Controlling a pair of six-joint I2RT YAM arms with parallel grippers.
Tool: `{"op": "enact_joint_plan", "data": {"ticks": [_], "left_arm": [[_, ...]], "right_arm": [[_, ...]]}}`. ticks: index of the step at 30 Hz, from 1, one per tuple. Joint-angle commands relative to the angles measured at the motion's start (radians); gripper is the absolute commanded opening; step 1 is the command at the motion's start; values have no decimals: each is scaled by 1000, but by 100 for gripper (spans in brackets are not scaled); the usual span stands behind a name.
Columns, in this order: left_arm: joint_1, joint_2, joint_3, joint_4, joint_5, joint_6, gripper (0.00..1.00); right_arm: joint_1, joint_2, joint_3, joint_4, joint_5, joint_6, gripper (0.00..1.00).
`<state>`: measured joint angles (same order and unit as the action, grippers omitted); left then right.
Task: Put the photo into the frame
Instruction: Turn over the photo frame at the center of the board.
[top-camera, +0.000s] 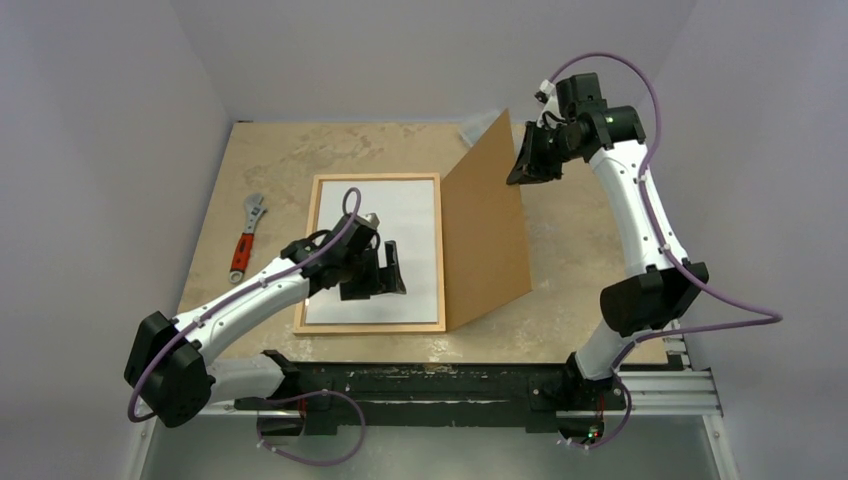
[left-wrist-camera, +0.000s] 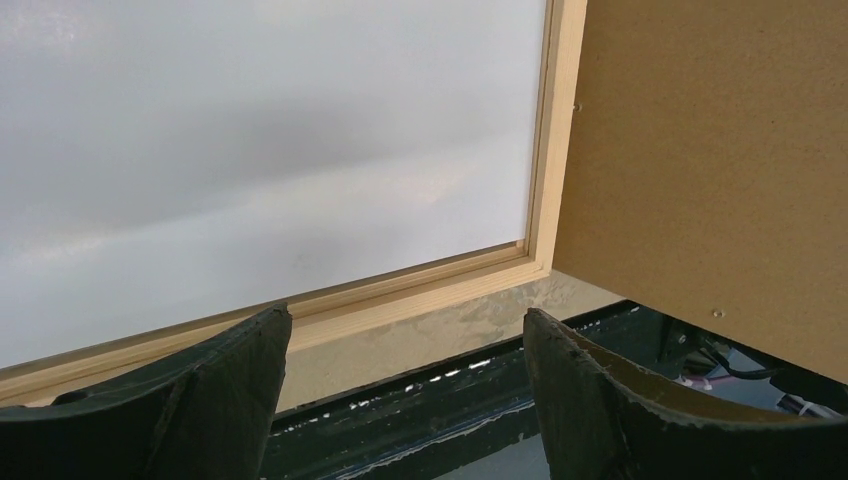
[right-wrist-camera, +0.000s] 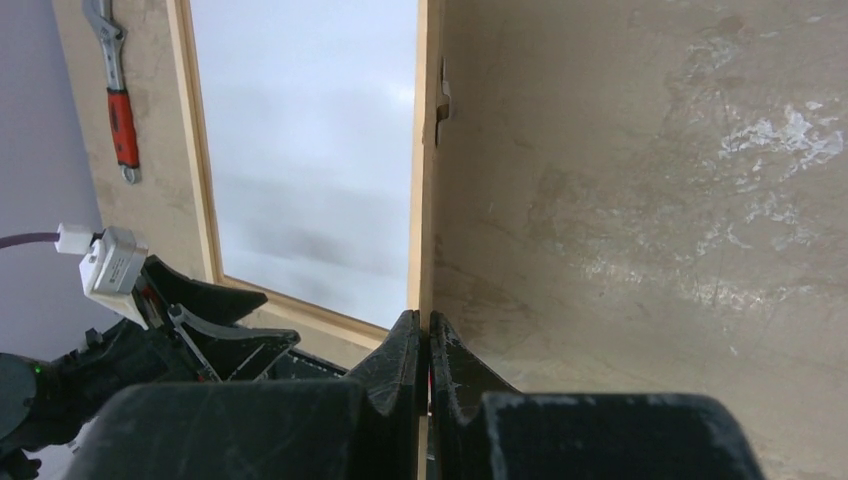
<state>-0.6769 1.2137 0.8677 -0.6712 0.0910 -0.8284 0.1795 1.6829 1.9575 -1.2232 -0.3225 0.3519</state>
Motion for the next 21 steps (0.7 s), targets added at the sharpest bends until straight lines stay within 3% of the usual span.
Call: {"op": "enact_joint_plan", "data": {"ticks": [1, 4, 8, 15, 19, 21], "left_arm": [[-10, -5, 34, 2, -20, -6, 83], [-17, -6, 39, -10, -37, -4, 83], [-20, -8, 45, -25, -47, 0, 84], [-23, -56, 52, 14, -13, -12, 88], [-23, -94, 114, 92, 56, -38, 91], [-22, -104, 164, 109, 67, -43, 92]], "right_arm": [[17, -9, 50, 11, 20, 20, 0], [35, -8, 56, 23, 4, 15, 1], [57, -7, 60, 50, -43, 20, 10], [86, -27, 8, 161, -215, 72, 55], [106, -49, -31, 235, -259, 115, 67], [108, -69, -75, 307, -329, 156, 69]]}}
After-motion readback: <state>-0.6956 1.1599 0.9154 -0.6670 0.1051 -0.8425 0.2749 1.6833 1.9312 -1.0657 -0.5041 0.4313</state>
